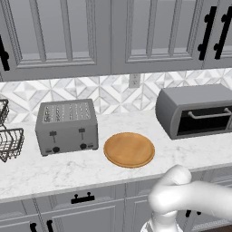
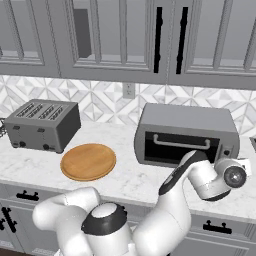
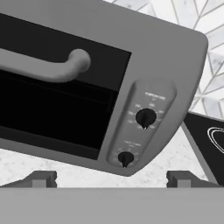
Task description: Pick up the kebab skewer and baguette bread, and place them inside the toaster oven. Close the toaster oven door and start by setting the timer.
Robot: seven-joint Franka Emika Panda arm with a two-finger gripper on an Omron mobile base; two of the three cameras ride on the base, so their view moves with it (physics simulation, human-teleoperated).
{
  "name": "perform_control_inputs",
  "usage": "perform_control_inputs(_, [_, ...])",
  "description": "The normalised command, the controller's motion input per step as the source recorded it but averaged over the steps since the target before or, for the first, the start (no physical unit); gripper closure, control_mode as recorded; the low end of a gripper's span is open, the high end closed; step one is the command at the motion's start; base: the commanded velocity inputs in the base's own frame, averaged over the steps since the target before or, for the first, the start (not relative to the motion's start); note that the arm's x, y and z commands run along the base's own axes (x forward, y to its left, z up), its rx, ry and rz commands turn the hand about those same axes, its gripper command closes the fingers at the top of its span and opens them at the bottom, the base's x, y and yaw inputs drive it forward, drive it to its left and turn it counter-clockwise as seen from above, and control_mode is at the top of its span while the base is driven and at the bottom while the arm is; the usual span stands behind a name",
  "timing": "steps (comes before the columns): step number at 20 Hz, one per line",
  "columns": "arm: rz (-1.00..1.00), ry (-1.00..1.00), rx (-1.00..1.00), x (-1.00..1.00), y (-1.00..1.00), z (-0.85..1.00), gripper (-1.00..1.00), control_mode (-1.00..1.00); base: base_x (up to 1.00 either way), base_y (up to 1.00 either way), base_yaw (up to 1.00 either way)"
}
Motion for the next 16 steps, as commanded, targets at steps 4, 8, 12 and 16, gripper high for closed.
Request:
perform_control_inputs(4, [0.00, 0.00, -0.02, 0.05, -0.01, 0.00, -1.00, -1.00, 0.00, 0.00, 0.00])
perform_control_inputs(8, [0.00, 0.00, -0.02, 0.00, 0.00, 0.00, -1.00, -1.00, 0.00, 0.00, 0.00])
perform_control_inputs(12, [0.00, 0.00, -0.02, 0.00, 0.00, 0.00, -1.00, -1.00, 0.00, 0.00, 0.00])
perform_control_inputs(16, [0.00, 0.00, -0.01, 0.02, -0.04, -0.06, -1.00, -1.00, 0.00, 0.00, 0.00])
